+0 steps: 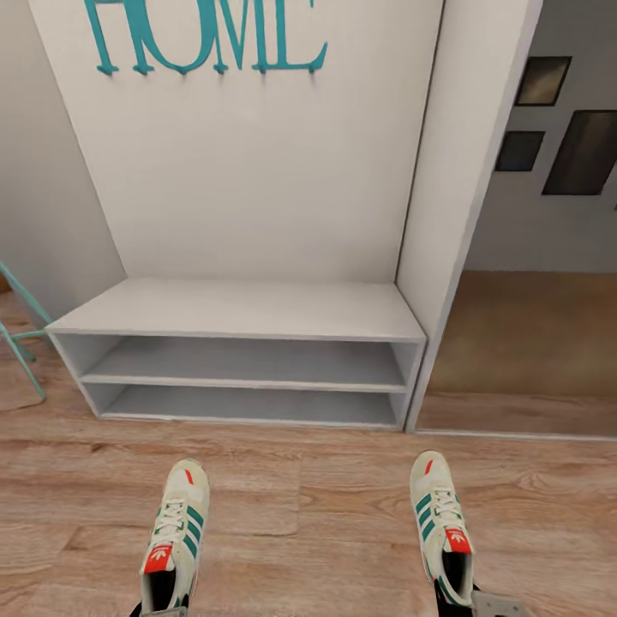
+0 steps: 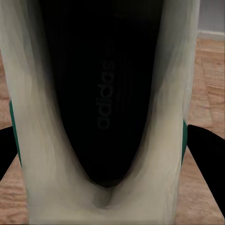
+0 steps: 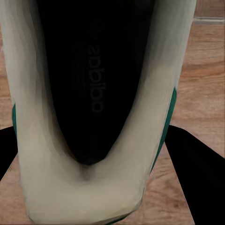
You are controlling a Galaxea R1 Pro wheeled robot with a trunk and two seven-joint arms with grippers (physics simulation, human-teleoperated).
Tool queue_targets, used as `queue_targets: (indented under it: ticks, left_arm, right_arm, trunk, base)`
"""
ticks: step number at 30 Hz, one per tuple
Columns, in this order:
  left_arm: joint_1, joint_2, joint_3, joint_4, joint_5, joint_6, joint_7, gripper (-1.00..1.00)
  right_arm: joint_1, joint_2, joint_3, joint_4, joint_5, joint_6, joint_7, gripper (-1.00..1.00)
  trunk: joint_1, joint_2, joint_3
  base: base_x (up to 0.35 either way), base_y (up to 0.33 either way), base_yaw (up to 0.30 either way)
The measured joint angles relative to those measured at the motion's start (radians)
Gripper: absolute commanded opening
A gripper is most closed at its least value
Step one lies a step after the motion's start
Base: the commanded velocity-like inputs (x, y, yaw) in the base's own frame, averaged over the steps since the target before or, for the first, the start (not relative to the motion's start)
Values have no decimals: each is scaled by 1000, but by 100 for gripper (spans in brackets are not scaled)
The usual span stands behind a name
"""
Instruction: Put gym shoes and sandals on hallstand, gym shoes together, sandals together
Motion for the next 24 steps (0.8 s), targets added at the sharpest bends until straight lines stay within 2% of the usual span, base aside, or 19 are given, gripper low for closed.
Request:
queue_targets:
  ticks: [20, 24]
  left_arm:
    - [1, 1, 7, 1, 1, -1, 0, -100]
    - [0, 0, 6, 5, 1, -1, 0, -100]
  right_arm:
    - [0, -2, 4, -1, 1, 0, 2, -100]
    - [0, -2, 5, 0, 1, 0, 2, -100]
  trunk:
    - [0, 0, -16]
    - [0, 0, -19]
  base:
    - [0, 0, 270]
    - [-125, 50, 269]
